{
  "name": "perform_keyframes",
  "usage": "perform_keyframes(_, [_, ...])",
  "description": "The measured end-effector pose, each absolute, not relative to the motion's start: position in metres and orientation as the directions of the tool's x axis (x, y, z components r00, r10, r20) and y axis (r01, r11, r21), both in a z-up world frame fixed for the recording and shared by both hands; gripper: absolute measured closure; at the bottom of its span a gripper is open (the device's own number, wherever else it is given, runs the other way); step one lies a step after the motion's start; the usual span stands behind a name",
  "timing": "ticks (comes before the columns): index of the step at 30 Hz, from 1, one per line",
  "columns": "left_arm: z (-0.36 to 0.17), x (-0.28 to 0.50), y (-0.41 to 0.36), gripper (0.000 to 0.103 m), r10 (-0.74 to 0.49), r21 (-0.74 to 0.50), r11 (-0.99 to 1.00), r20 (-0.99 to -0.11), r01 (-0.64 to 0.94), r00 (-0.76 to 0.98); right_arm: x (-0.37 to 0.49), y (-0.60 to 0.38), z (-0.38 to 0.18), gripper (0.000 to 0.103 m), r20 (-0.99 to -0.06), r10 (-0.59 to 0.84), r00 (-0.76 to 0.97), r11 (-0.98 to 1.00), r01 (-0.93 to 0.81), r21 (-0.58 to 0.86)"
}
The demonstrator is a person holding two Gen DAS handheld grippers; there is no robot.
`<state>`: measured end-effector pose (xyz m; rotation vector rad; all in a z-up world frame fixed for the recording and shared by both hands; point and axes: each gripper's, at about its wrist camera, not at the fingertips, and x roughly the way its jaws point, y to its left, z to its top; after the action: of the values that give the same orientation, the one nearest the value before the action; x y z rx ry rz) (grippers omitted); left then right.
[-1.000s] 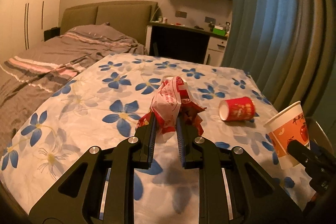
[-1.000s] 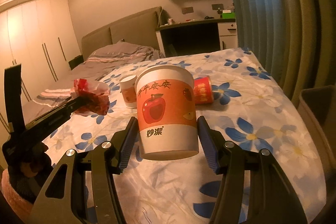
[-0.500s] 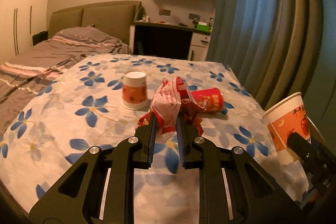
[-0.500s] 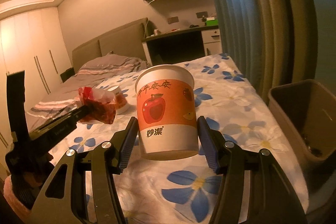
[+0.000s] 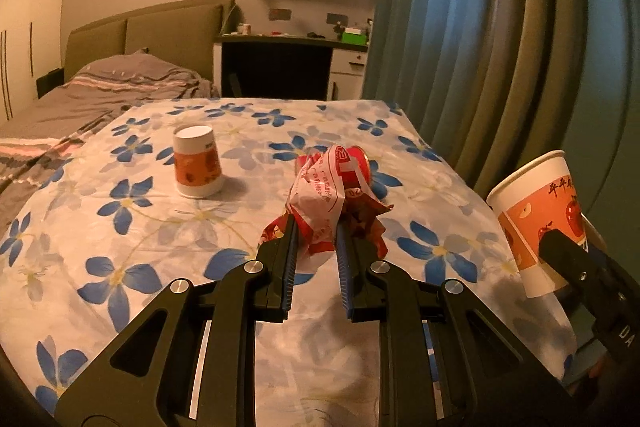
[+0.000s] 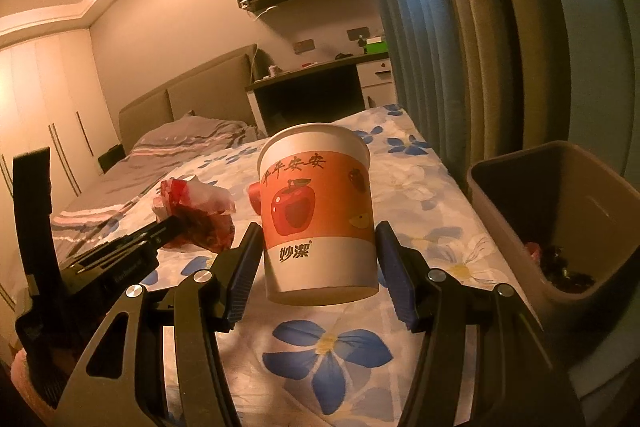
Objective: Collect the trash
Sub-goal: 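Lift the wrapper and apple-print cup and carry both over the brown bin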
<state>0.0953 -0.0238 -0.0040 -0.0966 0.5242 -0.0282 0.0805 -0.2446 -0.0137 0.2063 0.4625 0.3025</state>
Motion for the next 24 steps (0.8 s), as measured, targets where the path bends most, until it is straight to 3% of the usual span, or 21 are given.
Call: perform_keyframes(24, [-0.003,0.113,-0.082,0.085,-0.124,-0.075,0.992,-0.496,0.100,0.859,0.075,-0.283,-0.019,0.046,-0.393,0.241,0.888,0.954,-0.141,0.267])
